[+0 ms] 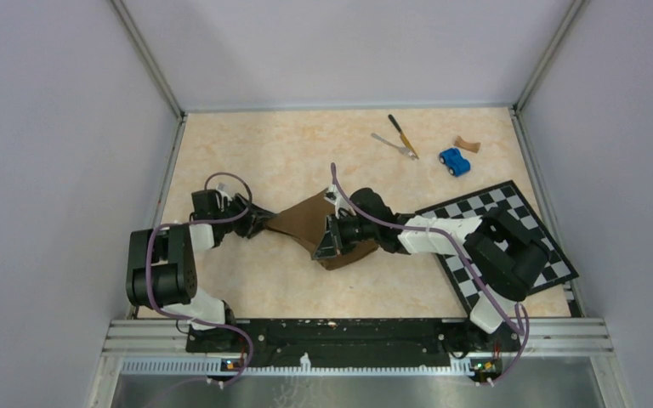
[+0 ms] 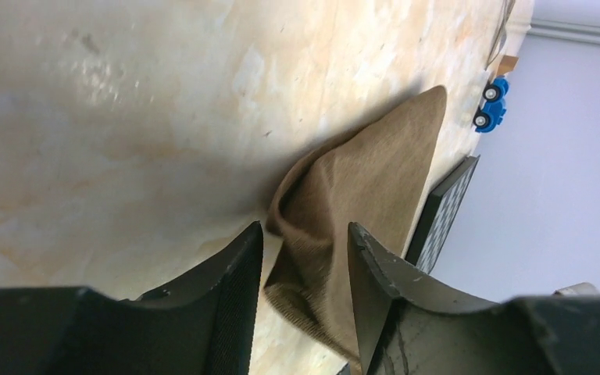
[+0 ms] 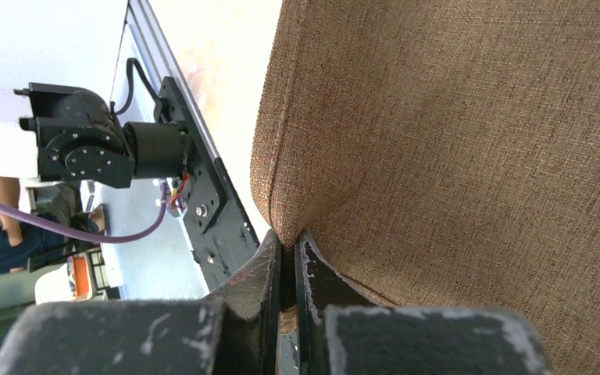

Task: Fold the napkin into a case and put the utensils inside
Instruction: Fold the lower triangle-folded napkin at the center of the board.

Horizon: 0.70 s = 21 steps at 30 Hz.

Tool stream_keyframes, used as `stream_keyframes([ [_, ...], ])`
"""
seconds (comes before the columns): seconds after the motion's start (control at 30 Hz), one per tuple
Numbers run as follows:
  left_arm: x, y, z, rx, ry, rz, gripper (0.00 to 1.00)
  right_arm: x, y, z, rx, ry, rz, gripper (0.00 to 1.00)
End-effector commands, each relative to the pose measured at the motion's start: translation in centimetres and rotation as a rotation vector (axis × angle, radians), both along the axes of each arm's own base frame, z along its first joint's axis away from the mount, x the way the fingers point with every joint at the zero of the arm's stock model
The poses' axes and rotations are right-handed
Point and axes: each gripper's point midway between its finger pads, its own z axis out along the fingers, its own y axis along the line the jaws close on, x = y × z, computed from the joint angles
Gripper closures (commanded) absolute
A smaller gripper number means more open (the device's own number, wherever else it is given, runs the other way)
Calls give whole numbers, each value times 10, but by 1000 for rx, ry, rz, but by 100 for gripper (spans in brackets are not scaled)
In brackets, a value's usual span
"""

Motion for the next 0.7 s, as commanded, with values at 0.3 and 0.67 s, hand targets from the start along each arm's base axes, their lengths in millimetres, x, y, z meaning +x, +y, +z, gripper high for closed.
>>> stream_keyframes([
  [0.3, 6, -6, 6, 47, -39, -7, 32, -2, 4, 20, 111, -65, 39, 100],
  [0.67, 16, -12, 14, 98, -56, -62, 79, -5, 5, 22, 127, -67, 57, 100],
])
